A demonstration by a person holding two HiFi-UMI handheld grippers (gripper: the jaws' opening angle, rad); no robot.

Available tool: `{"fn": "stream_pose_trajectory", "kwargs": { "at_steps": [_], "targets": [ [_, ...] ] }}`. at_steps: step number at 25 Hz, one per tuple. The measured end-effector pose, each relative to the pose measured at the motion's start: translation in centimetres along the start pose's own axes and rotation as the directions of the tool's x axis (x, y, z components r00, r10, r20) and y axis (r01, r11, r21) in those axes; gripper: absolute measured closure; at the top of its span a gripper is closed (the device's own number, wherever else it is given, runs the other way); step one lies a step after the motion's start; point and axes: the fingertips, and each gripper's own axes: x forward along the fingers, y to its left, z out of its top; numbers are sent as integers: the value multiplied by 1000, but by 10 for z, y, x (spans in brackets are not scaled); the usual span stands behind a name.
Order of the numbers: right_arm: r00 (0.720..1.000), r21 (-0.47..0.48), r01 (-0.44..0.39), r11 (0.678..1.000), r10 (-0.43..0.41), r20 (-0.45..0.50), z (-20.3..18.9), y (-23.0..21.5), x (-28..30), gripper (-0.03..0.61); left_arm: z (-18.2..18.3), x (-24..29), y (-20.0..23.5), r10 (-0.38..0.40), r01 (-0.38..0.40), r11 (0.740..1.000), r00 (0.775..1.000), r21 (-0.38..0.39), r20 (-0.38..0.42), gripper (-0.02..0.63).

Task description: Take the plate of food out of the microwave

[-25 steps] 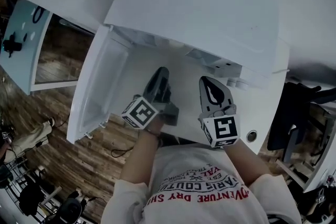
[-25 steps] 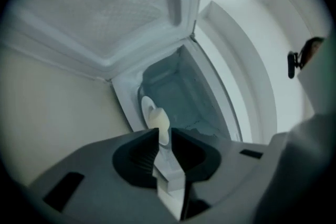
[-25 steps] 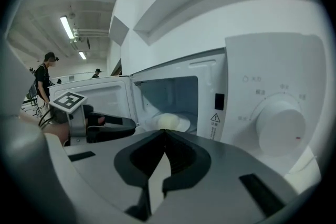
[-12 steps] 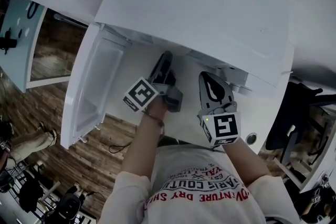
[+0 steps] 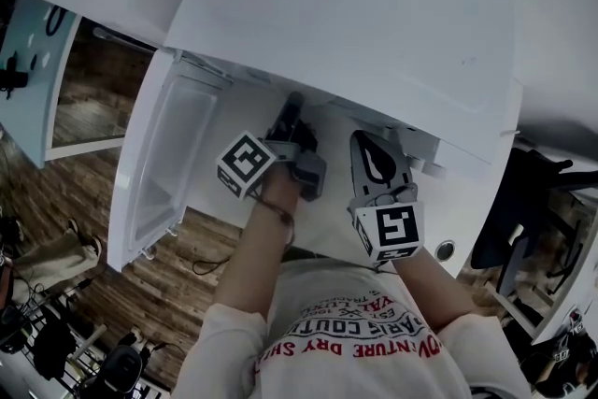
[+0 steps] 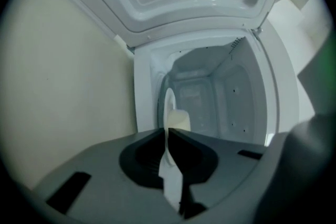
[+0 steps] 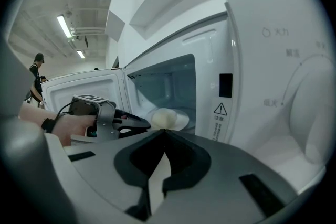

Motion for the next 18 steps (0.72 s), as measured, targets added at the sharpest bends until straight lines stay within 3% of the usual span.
{"fn": "stream_pose_trajectory", "kwargs": {
  "at_steps": [18],
  "targets": [
    [1000,-13,4,1000,-5,-15,1,11,-7,566,0,-20,-29,-177,172,981,983,-86,-51,597]
  ]
}}
